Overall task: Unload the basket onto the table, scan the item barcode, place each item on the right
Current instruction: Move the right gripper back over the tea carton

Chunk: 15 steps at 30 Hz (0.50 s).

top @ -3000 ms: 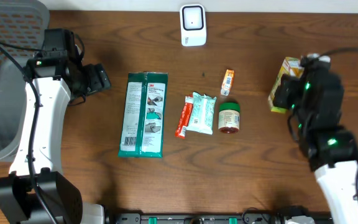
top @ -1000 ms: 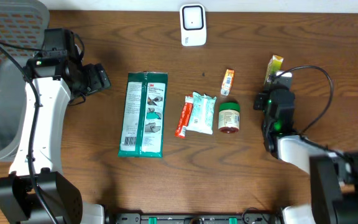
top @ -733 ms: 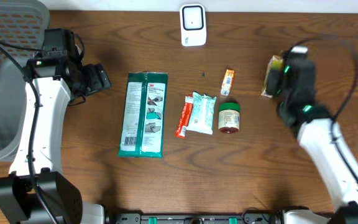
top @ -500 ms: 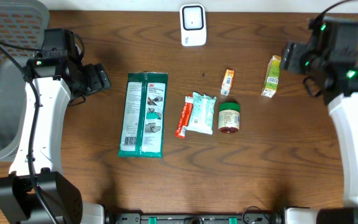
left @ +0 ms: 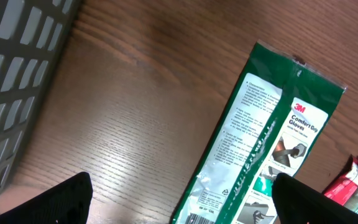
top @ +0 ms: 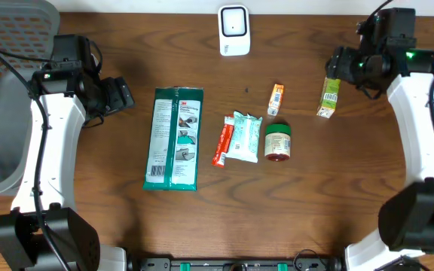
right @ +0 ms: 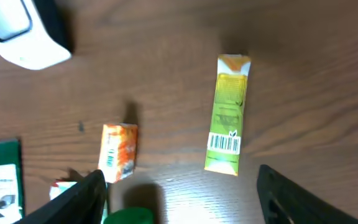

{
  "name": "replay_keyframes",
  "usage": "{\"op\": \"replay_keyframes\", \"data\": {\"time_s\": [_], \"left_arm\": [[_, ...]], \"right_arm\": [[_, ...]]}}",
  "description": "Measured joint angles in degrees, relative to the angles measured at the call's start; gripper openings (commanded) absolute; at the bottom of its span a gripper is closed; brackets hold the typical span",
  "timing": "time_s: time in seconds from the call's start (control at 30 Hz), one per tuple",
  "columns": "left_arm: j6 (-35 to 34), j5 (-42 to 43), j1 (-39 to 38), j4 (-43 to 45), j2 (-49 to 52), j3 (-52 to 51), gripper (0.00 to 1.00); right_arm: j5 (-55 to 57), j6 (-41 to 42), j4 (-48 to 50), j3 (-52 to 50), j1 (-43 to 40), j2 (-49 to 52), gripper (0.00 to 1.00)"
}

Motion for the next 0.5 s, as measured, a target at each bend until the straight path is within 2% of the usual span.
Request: {"op": "replay_keyframes", "data": {"time_s": [0.13,0.37,0.5], "left_arm": [[0.0,0.0,0.0,0.0,0.0,0.0,0.92],[0.0,0.0,0.0,0.0,0.0,0.0,0.92],[0.0,0.0,0.0,0.0,0.0,0.0,0.92]], "right_arm": [[1.1,0.4,1.8,0.0,-0.1,4.9,0.75],[1.1,4.9,3.8,0.0,-1.0,13.9,0.65],[-2.1,7.2,-2.2,4.5,-3.2,18.5,0.64]]}}
